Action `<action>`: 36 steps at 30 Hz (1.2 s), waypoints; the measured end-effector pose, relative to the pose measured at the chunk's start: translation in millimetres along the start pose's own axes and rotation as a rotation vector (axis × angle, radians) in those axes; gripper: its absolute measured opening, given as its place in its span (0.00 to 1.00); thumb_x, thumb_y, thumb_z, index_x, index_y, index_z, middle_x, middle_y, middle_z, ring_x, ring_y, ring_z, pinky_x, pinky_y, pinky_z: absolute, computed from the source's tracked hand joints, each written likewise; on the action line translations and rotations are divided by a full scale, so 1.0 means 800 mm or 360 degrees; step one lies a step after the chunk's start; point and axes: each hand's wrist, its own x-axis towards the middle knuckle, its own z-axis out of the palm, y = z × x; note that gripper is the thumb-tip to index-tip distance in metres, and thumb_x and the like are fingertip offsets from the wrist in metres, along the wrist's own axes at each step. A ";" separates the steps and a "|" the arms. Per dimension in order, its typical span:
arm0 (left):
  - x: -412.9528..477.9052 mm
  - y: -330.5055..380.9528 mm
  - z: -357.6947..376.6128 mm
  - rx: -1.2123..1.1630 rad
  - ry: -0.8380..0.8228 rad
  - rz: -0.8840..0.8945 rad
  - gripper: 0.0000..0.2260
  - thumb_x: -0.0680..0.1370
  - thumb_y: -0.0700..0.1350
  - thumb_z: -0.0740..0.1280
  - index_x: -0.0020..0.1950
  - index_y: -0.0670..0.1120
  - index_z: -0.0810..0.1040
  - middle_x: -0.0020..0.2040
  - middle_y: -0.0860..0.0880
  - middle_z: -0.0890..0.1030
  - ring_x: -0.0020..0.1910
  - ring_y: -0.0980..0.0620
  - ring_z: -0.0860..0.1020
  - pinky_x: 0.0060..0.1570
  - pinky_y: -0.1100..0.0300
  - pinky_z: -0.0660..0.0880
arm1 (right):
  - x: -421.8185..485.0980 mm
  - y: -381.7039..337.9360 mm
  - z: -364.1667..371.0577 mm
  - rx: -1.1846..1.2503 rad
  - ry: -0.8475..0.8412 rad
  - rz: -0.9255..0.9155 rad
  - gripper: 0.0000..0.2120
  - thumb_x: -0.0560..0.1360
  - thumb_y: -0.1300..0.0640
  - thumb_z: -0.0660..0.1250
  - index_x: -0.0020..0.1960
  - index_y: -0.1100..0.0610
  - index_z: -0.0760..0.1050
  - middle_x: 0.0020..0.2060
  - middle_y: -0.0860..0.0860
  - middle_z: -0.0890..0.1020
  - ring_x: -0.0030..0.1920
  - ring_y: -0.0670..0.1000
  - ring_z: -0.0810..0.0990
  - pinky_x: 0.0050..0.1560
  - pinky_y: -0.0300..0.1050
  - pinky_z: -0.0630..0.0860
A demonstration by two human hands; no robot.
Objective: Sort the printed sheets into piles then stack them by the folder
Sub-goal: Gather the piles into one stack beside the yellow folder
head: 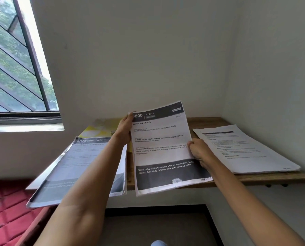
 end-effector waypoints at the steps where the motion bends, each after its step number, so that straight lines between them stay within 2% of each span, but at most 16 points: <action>1: 0.003 0.000 -0.001 -0.0024 0.0004 0.0023 0.13 0.83 0.49 0.57 0.64 0.46 0.74 0.48 0.45 0.81 0.41 0.48 0.80 0.38 0.54 0.81 | 0.000 0.001 0.001 -0.0007 0.0003 -0.0006 0.10 0.79 0.62 0.55 0.49 0.61 0.75 0.48 0.56 0.79 0.45 0.53 0.75 0.46 0.42 0.71; 4: 0.012 -0.003 -0.004 -0.0111 -0.0006 0.0087 0.12 0.84 0.47 0.56 0.63 0.46 0.75 0.52 0.49 0.81 0.42 0.52 0.81 0.38 0.58 0.82 | 0.002 0.003 0.002 -0.0030 0.0002 0.0001 0.10 0.79 0.62 0.56 0.50 0.61 0.76 0.48 0.55 0.79 0.46 0.53 0.75 0.48 0.44 0.73; 7: 0.018 -0.011 -0.004 -0.0147 0.0017 0.0102 0.11 0.84 0.45 0.56 0.56 0.45 0.78 0.49 0.49 0.81 0.38 0.54 0.81 0.38 0.59 0.82 | 0.004 0.002 0.002 -0.0051 -0.0005 0.0003 0.11 0.79 0.62 0.56 0.51 0.62 0.77 0.50 0.56 0.80 0.48 0.54 0.76 0.49 0.43 0.72; 9: 0.024 -0.018 -0.005 -0.0128 0.0053 0.0104 0.11 0.84 0.44 0.56 0.51 0.45 0.78 0.49 0.48 0.81 0.40 0.52 0.81 0.41 0.56 0.81 | 0.004 0.002 0.003 -0.0049 -0.0002 -0.0001 0.11 0.80 0.62 0.56 0.51 0.62 0.78 0.52 0.58 0.80 0.48 0.54 0.76 0.50 0.43 0.72; 11: 0.026 -0.024 -0.006 -0.0068 0.0104 0.0108 0.12 0.84 0.44 0.57 0.48 0.46 0.78 0.44 0.49 0.82 0.37 0.52 0.80 0.40 0.56 0.80 | 0.003 0.002 0.002 -0.0054 0.0007 -0.0003 0.12 0.80 0.62 0.56 0.51 0.63 0.78 0.52 0.59 0.81 0.48 0.54 0.76 0.49 0.42 0.70; 15: 0.030 -0.037 -0.008 0.0036 0.0194 0.0155 0.12 0.83 0.45 0.58 0.44 0.47 0.79 0.30 0.53 0.82 0.27 0.55 0.79 0.31 0.60 0.79 | 0.002 0.001 0.002 -0.0069 0.0005 0.0000 0.12 0.80 0.61 0.56 0.54 0.64 0.78 0.55 0.58 0.80 0.48 0.53 0.75 0.48 0.41 0.68; 19: 0.034 -0.049 -0.012 0.0090 0.0236 0.0188 0.11 0.82 0.43 0.61 0.43 0.48 0.80 0.29 0.54 0.81 0.27 0.57 0.78 0.32 0.62 0.78 | 0.003 0.000 0.002 -0.0142 0.0006 0.0006 0.12 0.80 0.61 0.56 0.54 0.63 0.78 0.56 0.59 0.80 0.48 0.52 0.74 0.49 0.41 0.68; 22: 0.036 -0.055 -0.015 0.0131 0.0286 0.0175 0.10 0.82 0.43 0.61 0.46 0.46 0.81 0.29 0.54 0.82 0.26 0.59 0.78 0.31 0.63 0.77 | 0.004 -0.003 -0.002 -0.0204 -0.0055 0.0021 0.13 0.80 0.61 0.56 0.56 0.64 0.77 0.56 0.58 0.79 0.49 0.53 0.74 0.49 0.42 0.67; 24: 0.037 -0.057 -0.017 0.0162 0.0295 0.0171 0.09 0.82 0.43 0.61 0.49 0.46 0.81 0.33 0.52 0.82 0.26 0.59 0.78 0.32 0.63 0.77 | 0.008 -0.009 -0.008 -0.0340 -0.0144 0.0009 0.12 0.81 0.59 0.56 0.56 0.62 0.77 0.54 0.58 0.79 0.50 0.55 0.76 0.47 0.42 0.68; 27: 0.038 -0.058 -0.017 0.0187 0.0262 0.0193 0.09 0.82 0.43 0.60 0.53 0.44 0.80 0.38 0.49 0.81 0.29 0.58 0.78 0.35 0.61 0.78 | 0.018 -0.028 -0.018 -0.0744 -0.0280 -0.0042 0.11 0.80 0.57 0.56 0.55 0.61 0.74 0.50 0.57 0.78 0.48 0.55 0.76 0.41 0.42 0.68; 30: 0.039 -0.058 -0.016 0.0182 0.0234 0.0222 0.10 0.83 0.43 0.60 0.52 0.45 0.81 0.39 0.48 0.81 0.34 0.53 0.78 0.42 0.55 0.78 | 0.030 -0.068 -0.026 -0.0989 -0.0219 -0.0174 0.08 0.79 0.59 0.58 0.46 0.62 0.73 0.40 0.55 0.76 0.38 0.51 0.74 0.31 0.40 0.64; 31: 0.039 -0.058 -0.016 0.0179 0.0233 0.0237 0.10 0.82 0.43 0.60 0.50 0.46 0.81 0.39 0.48 0.81 0.34 0.52 0.78 0.43 0.55 0.78 | 0.033 -0.086 -0.027 -0.1037 -0.0179 -0.0235 0.08 0.79 0.61 0.59 0.44 0.63 0.73 0.40 0.56 0.76 0.37 0.51 0.74 0.30 0.39 0.64; 32: 0.039 -0.058 -0.015 0.0179 0.0239 0.0249 0.10 0.82 0.43 0.60 0.48 0.48 0.80 0.39 0.48 0.81 0.34 0.52 0.78 0.43 0.55 0.77 | 0.039 -0.105 -0.026 -0.1057 -0.0159 -0.0308 0.08 0.78 0.62 0.59 0.45 0.65 0.74 0.43 0.59 0.78 0.39 0.53 0.77 0.32 0.40 0.68; 34: 0.039 -0.059 -0.012 0.0184 0.0254 0.0272 0.10 0.82 0.43 0.60 0.46 0.50 0.80 0.39 0.48 0.81 0.35 0.52 0.78 0.43 0.55 0.77 | 0.057 -0.136 -0.017 -0.0986 -0.0162 -0.0459 0.12 0.77 0.64 0.60 0.56 0.69 0.75 0.54 0.64 0.79 0.53 0.61 0.79 0.49 0.49 0.78; 35: 0.039 -0.060 -0.011 0.0183 0.0261 0.0281 0.11 0.82 0.42 0.60 0.45 0.50 0.80 0.39 0.49 0.81 0.35 0.52 0.78 0.44 0.54 0.77 | 0.068 -0.148 -0.008 -0.0929 -0.0191 -0.0540 0.14 0.76 0.66 0.59 0.58 0.70 0.74 0.57 0.64 0.79 0.57 0.62 0.78 0.57 0.53 0.76; 36: 0.039 -0.060 -0.011 0.0181 0.0266 0.0287 0.11 0.82 0.42 0.60 0.45 0.51 0.80 0.39 0.49 0.81 0.36 0.51 0.78 0.44 0.53 0.78 | 0.079 -0.159 0.003 -0.0878 -0.0232 -0.0620 0.14 0.76 0.66 0.59 0.59 0.69 0.75 0.58 0.63 0.79 0.59 0.61 0.77 0.60 0.53 0.74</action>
